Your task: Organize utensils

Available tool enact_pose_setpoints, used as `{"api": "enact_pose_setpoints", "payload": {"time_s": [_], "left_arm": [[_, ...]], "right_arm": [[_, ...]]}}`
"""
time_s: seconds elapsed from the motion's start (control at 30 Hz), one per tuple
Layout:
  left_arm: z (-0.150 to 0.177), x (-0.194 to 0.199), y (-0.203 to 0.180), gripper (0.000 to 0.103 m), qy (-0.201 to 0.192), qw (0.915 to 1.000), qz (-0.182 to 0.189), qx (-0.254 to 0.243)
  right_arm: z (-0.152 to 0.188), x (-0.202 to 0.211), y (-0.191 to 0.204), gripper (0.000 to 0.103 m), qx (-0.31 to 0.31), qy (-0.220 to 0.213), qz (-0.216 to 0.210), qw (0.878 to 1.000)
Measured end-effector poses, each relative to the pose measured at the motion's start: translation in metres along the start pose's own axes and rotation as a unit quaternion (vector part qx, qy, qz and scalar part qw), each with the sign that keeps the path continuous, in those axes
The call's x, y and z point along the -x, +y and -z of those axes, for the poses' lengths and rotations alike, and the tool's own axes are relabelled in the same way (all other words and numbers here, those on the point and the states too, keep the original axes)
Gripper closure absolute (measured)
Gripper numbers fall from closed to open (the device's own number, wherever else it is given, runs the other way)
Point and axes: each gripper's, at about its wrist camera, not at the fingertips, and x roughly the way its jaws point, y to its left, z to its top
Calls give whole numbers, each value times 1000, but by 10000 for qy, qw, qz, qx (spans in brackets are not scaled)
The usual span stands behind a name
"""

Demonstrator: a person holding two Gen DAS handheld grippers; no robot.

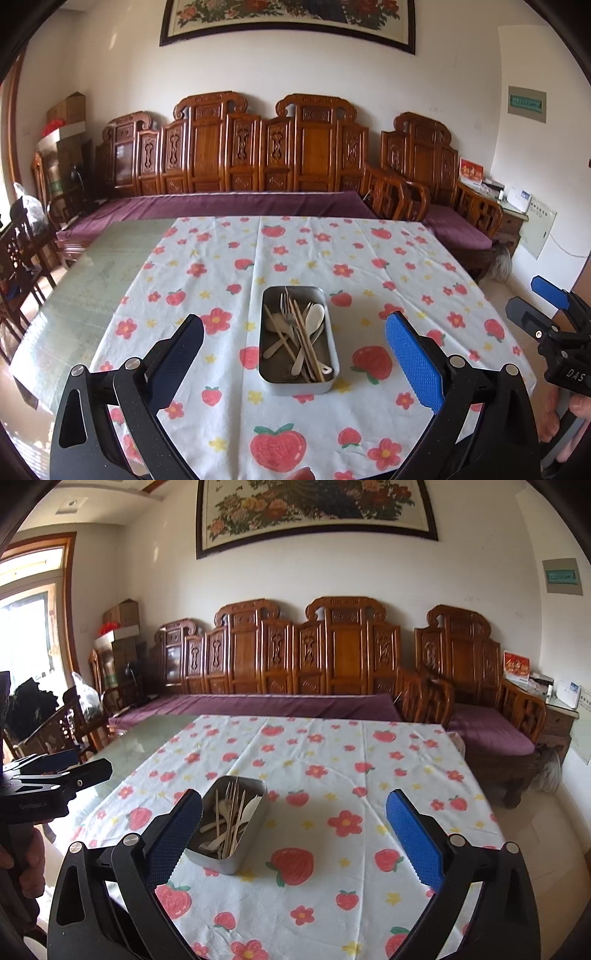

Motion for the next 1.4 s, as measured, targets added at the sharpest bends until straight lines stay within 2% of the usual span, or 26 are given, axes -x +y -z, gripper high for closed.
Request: {"api": "enact_pose_setpoints", "payload": {"time_s": [0.4, 1.4], "left_arm": [[-1, 27, -16, 8, -182, 9997, 52, -147], [1, 31, -21, 8, -243, 9995, 17, -211]], "right_arm": [[-1, 34, -5, 3, -50, -253, 147, 9996], [-1, 39, -9, 3, -78, -293, 179, 9994]]}}
